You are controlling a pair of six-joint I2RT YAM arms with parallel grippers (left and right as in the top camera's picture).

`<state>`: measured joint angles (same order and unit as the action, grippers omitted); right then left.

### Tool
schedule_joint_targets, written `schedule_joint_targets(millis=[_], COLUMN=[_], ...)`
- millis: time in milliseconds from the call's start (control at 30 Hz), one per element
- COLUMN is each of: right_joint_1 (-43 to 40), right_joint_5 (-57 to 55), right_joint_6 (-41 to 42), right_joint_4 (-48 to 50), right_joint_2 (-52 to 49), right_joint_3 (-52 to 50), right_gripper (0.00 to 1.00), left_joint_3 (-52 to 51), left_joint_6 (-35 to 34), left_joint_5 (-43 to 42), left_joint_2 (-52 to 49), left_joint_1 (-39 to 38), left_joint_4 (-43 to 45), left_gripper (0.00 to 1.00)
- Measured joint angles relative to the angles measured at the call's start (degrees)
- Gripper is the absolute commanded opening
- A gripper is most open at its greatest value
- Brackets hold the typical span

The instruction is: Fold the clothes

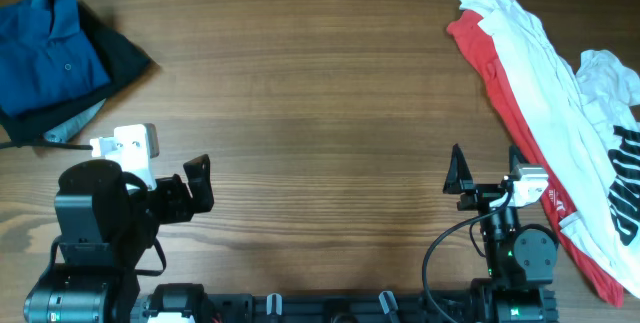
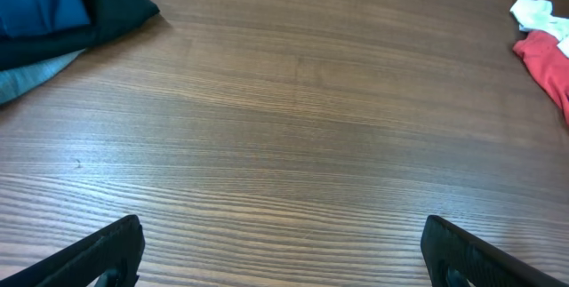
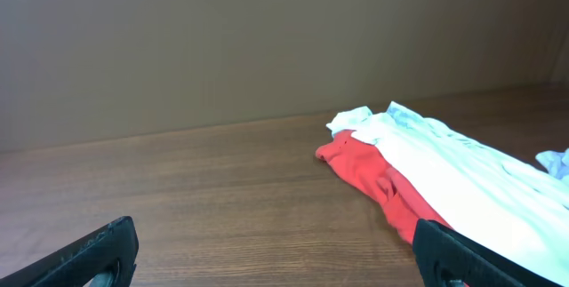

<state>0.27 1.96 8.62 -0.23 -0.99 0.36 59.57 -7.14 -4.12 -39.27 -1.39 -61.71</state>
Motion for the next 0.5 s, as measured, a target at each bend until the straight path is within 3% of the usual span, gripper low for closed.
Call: schedule_joint_targets(millis=[500], right_joint_1=[0.0], right_joint_5=[0.0], right_joint_6=[0.0], right_joint_4=[0.0], right_joint_2=[0.0], right_joint_3=[0.0], right_gripper=[1.00], left_joint_3=[0.0], left_joint_6=[0.0], left_joint_5=[0.0], left_joint_2=[0.5], left_joint_1=[0.2], left_joint_4=[0.0], left_gripper=[1.00])
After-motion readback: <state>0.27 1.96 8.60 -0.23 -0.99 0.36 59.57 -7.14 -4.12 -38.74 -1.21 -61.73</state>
